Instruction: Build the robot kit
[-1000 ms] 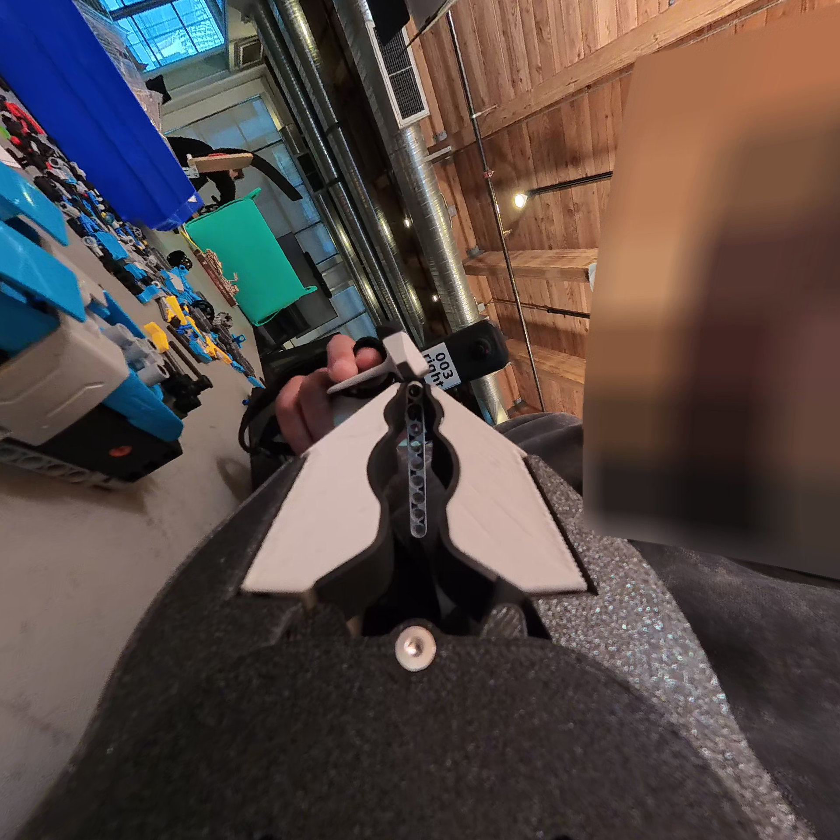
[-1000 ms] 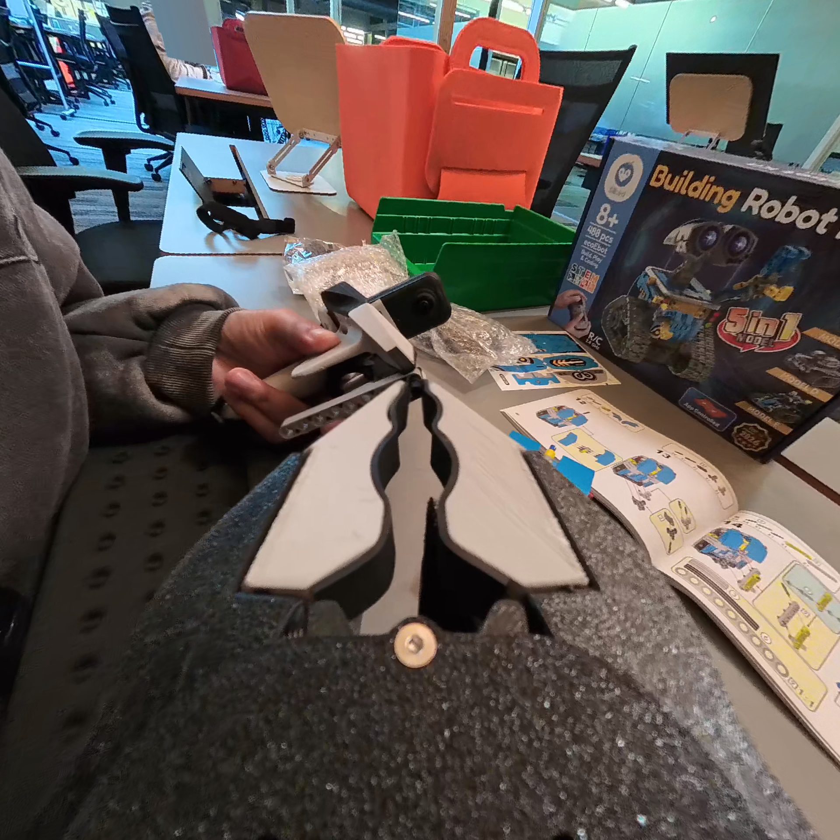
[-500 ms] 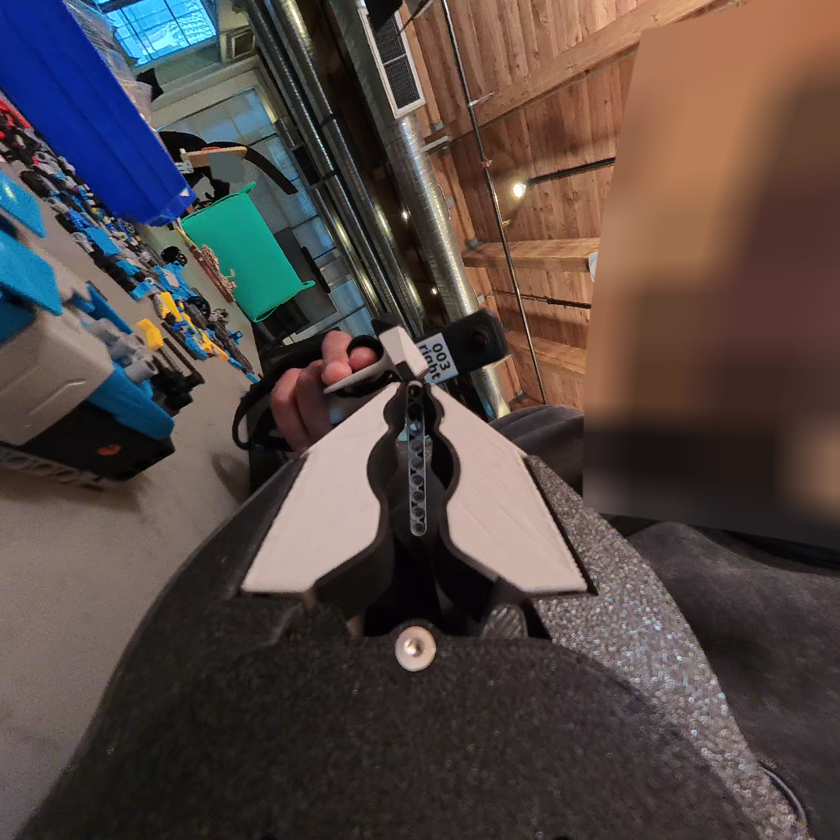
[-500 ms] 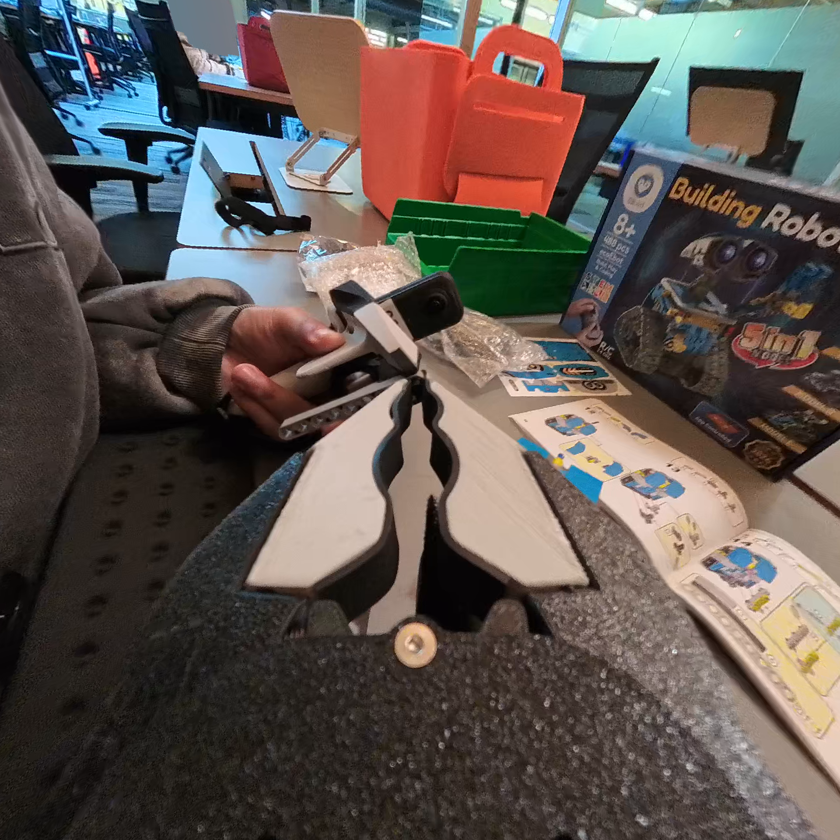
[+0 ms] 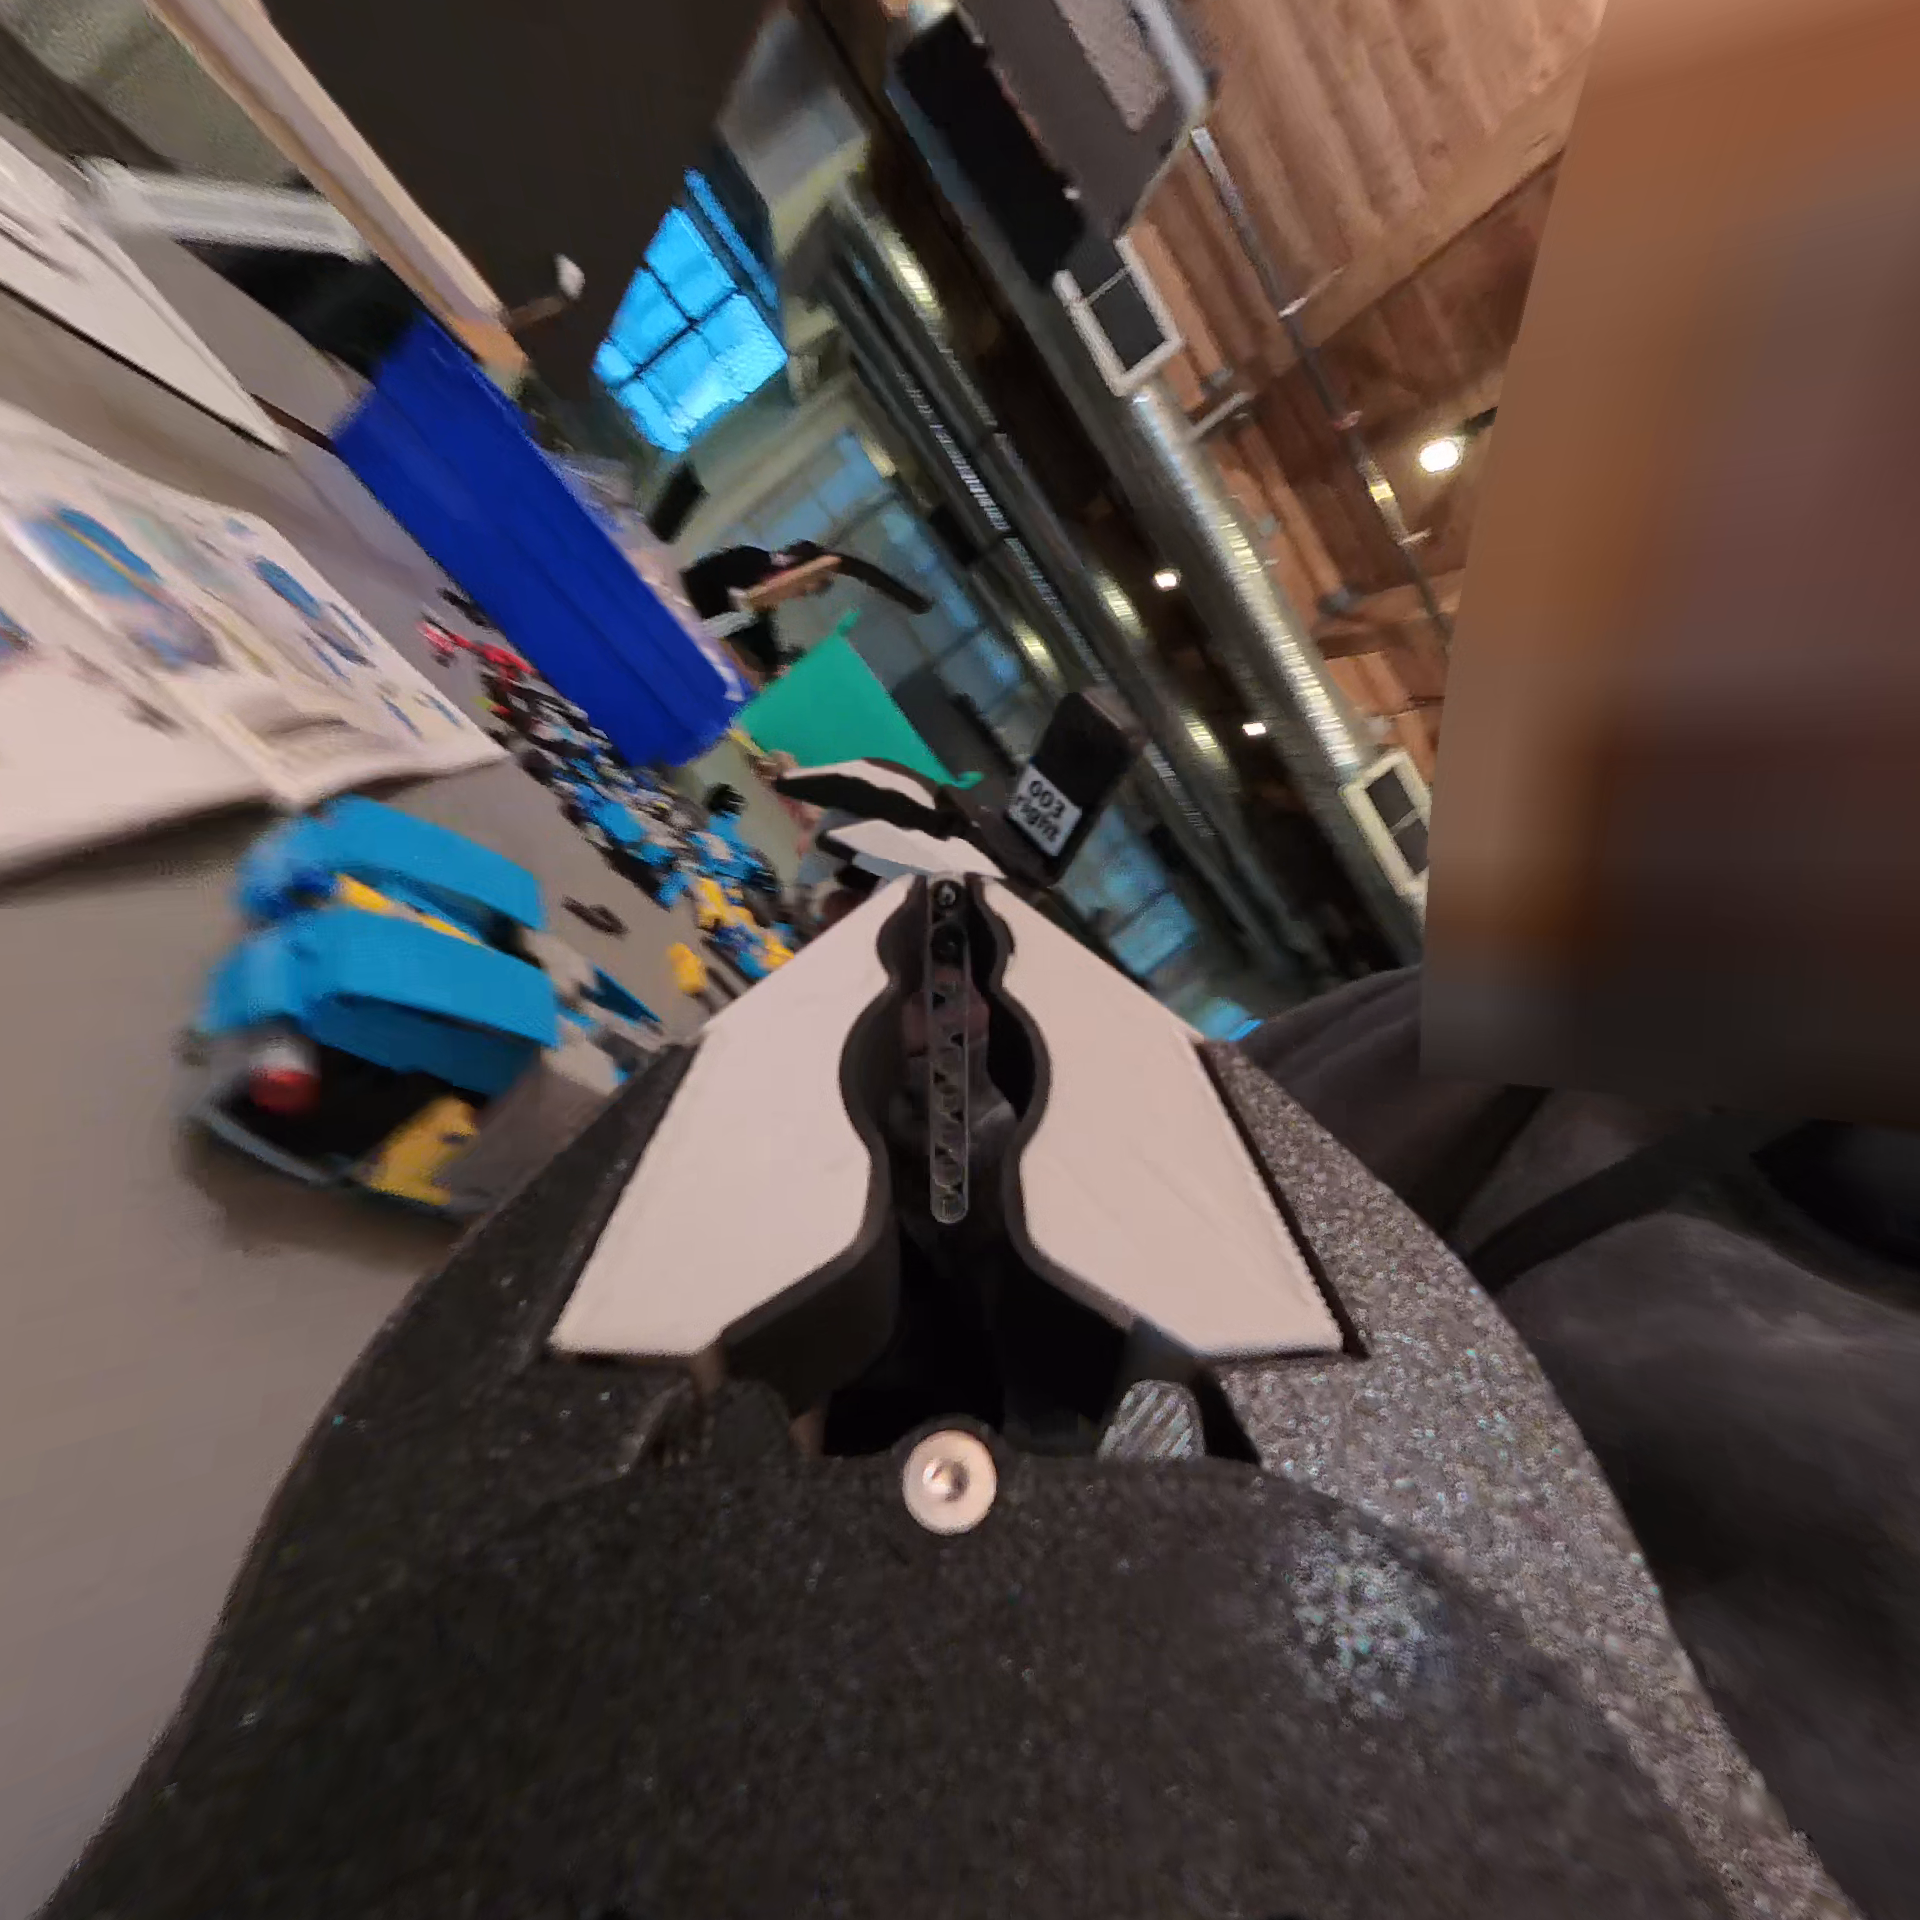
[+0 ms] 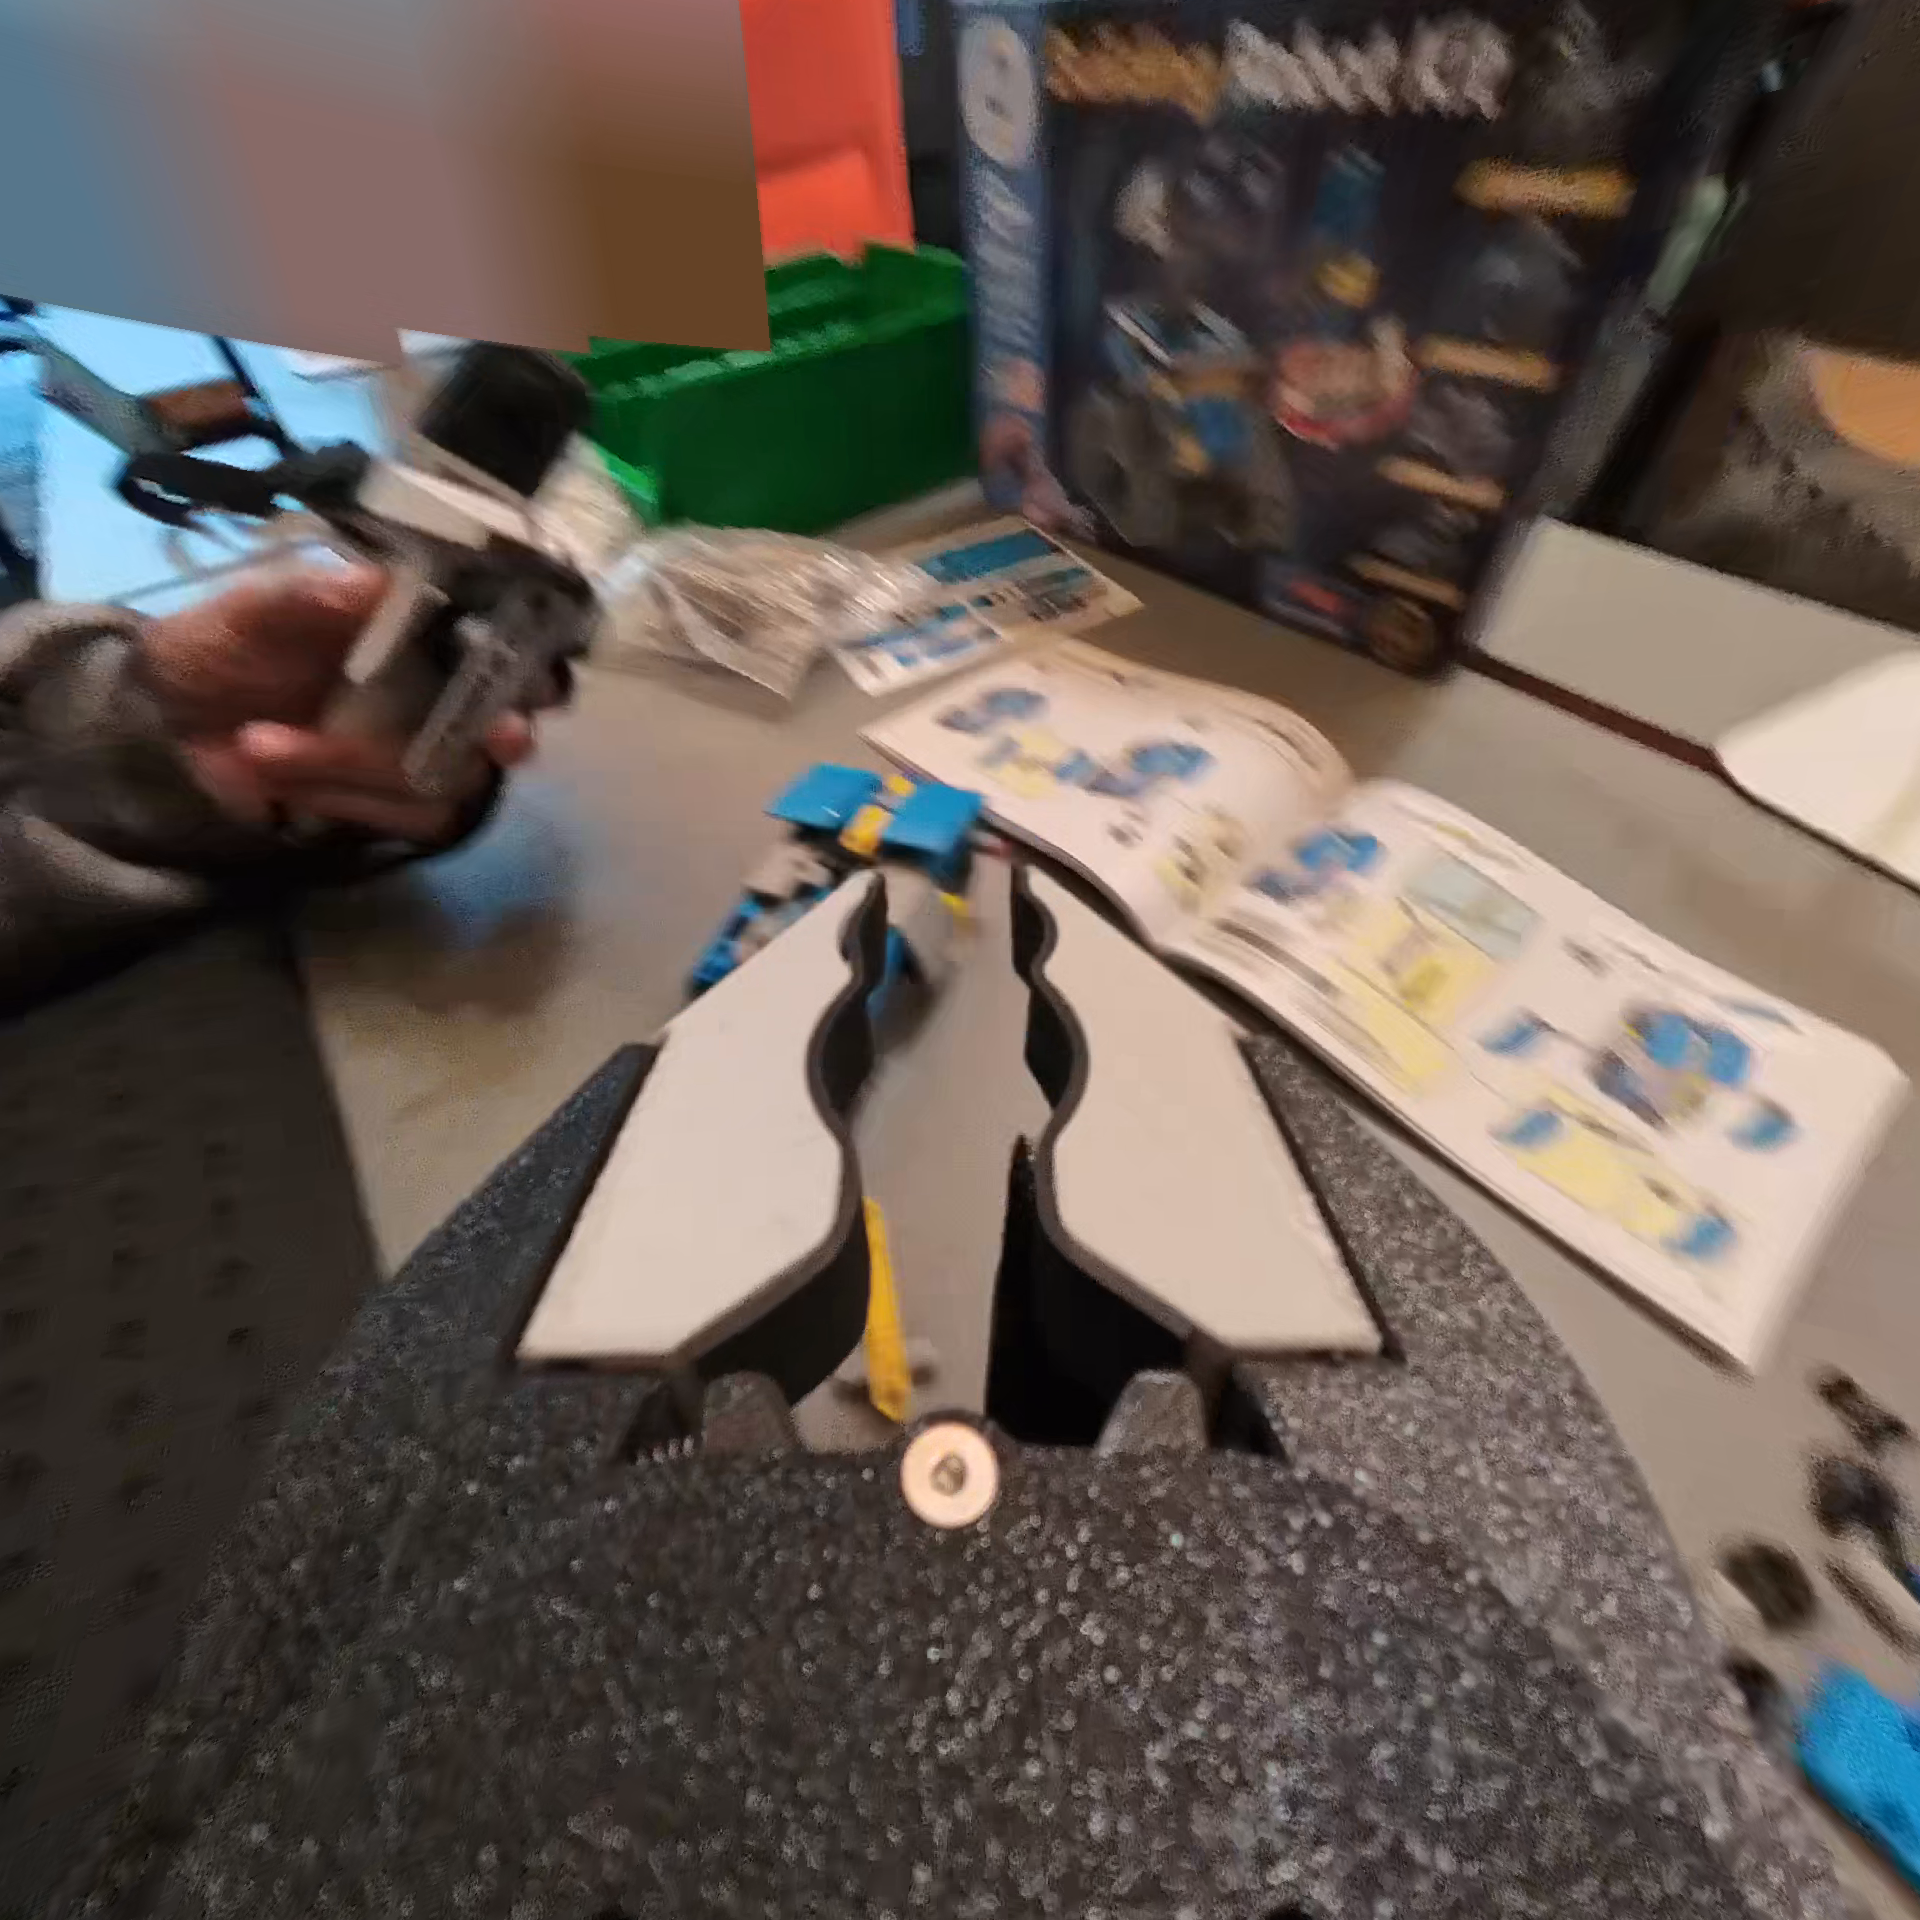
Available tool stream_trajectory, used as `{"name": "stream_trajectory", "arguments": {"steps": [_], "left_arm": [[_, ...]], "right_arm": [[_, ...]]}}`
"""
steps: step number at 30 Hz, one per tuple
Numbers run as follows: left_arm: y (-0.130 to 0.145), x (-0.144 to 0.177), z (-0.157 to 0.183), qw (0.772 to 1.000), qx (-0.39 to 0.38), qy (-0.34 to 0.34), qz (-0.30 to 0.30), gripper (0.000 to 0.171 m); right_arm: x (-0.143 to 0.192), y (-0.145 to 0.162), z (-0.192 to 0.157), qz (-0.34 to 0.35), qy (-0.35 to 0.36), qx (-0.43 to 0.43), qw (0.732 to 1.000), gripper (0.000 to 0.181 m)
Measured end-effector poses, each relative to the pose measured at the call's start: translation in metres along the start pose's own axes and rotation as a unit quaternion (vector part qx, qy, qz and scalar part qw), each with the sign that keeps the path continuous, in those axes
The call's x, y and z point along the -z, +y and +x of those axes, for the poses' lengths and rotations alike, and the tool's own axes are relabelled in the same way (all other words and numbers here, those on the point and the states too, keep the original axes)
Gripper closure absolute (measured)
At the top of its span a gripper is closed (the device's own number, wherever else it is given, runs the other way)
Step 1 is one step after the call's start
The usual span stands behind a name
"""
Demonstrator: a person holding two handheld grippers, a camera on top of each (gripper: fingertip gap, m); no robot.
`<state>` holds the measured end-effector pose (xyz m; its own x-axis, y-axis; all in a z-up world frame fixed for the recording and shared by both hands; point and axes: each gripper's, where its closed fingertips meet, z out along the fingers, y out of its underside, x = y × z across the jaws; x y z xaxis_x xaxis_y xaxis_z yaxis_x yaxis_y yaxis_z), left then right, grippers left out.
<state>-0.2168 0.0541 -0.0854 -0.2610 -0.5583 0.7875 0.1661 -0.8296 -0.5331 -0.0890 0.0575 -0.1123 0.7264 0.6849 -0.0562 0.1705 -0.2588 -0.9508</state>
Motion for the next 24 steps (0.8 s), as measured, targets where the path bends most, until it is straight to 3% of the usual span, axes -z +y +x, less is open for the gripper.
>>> {"name": "stream_trajectory", "arguments": {"steps": [3, 6, 9, 13, 18, 24], "left_arm": [[-0.03, -0.004, -0.023, 0.997, -0.051, -0.065, -0.01, 0.165], [-0.047, -0.01, -0.053, 0.989, -0.101, -0.097, -0.047, 0.165], [-0.058, -0.012, -0.059, 0.988, -0.139, -0.048, -0.051, 0.165], [-0.053, -0.001, -0.047, 0.992, -0.118, 0.022, -0.044, 0.165], [-0.057, 0.009, -0.044, 0.99, -0.132, 0.013, -0.041, 0.165], [-0.065, 0.013, -0.051, 0.997, -0.079, 0.018, -0.016, 0.165]], "right_arm": [[0.008, 0.019, 0.052, -0.037, 0.049, -0.022, 0.998, 0.155], [0.002, 0.022, 0.071, -0.014, 0.042, -0.068, 0.997, 0.155], [0.002, 0.028, 0.075, -0.013, 0.031, -0.101, 0.994, 0.154], [0.01, 0.037, 0.084, -0.009, 0.053, -0.119, 0.991, 0.158], [0.01, 0.04, 0.087, -0.018, 0.067, -0.106, 0.992, 0.159], [0.004, 0.048, 0.084, -0.049, 0.076, -0.071, 0.993, 0.163]]}}
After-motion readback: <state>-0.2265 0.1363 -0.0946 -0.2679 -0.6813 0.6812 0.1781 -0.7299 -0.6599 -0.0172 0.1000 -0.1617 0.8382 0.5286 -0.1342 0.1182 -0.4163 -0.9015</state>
